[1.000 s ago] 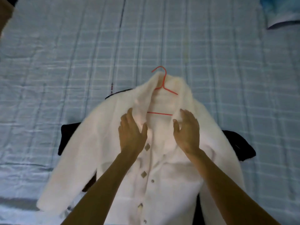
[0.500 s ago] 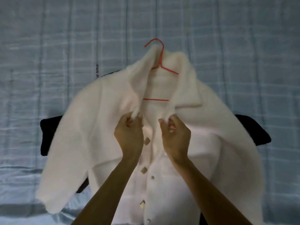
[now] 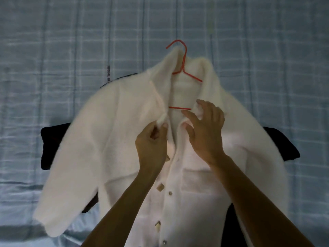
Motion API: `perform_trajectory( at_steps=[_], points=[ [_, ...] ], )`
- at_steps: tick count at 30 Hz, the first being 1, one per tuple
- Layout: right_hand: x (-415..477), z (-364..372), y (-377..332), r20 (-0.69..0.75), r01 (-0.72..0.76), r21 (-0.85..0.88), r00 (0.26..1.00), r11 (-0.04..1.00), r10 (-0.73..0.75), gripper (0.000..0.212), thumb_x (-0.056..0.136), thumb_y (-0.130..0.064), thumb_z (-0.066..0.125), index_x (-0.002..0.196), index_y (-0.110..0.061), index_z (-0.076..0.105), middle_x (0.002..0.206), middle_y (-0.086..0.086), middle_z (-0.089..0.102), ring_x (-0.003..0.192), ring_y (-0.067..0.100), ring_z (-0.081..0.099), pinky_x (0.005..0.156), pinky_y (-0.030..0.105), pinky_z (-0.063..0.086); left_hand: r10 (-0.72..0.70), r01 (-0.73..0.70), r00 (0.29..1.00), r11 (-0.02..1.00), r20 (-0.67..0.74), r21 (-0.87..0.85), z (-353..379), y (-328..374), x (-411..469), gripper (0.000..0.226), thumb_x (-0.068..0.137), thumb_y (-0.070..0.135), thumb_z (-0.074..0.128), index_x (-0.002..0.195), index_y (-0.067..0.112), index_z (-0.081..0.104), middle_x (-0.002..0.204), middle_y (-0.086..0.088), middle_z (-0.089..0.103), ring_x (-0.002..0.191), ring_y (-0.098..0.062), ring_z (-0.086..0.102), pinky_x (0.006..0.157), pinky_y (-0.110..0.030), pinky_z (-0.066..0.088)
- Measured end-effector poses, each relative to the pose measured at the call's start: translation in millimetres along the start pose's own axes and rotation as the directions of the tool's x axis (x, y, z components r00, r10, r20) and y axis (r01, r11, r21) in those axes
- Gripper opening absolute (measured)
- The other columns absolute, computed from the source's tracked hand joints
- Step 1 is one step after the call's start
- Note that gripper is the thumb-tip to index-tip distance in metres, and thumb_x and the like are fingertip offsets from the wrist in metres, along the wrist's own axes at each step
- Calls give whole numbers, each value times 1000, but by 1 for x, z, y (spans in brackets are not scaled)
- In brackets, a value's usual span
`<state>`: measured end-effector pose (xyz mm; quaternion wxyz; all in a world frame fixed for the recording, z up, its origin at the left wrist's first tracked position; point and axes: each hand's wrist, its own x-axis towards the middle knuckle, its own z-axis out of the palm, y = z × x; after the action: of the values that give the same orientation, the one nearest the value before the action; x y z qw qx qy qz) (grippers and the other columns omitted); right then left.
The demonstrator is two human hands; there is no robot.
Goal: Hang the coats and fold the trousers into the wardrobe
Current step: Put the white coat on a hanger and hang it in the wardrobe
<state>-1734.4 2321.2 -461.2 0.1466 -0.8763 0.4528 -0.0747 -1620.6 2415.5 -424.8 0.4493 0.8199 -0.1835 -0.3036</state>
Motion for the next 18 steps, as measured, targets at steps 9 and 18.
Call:
perform_trajectory(
  at_steps=[9,18],
  points=[
    [35,-22,15,233,138,-90,966,986,-114,33,87,-51,55,83,-20,68,98,-1,68,116,20,53,112,48,-9,6,-6,1000,1000,7,-15,13,0,-5,21,87,29,65,79,10,70,68,2,66,66,-16,63,69,-29,56],
    [33,-31,6,407,-40,147,913,988,-24,23,96,-38,45,87,-21,57,109,-3,59,122,15,42,114,42,1,7,-7,1000,1000,28,-15,21,2,-10,26,89,25,64,67,11,66,59,-3,62,60,-23,59,60,-40,53]
  ],
)
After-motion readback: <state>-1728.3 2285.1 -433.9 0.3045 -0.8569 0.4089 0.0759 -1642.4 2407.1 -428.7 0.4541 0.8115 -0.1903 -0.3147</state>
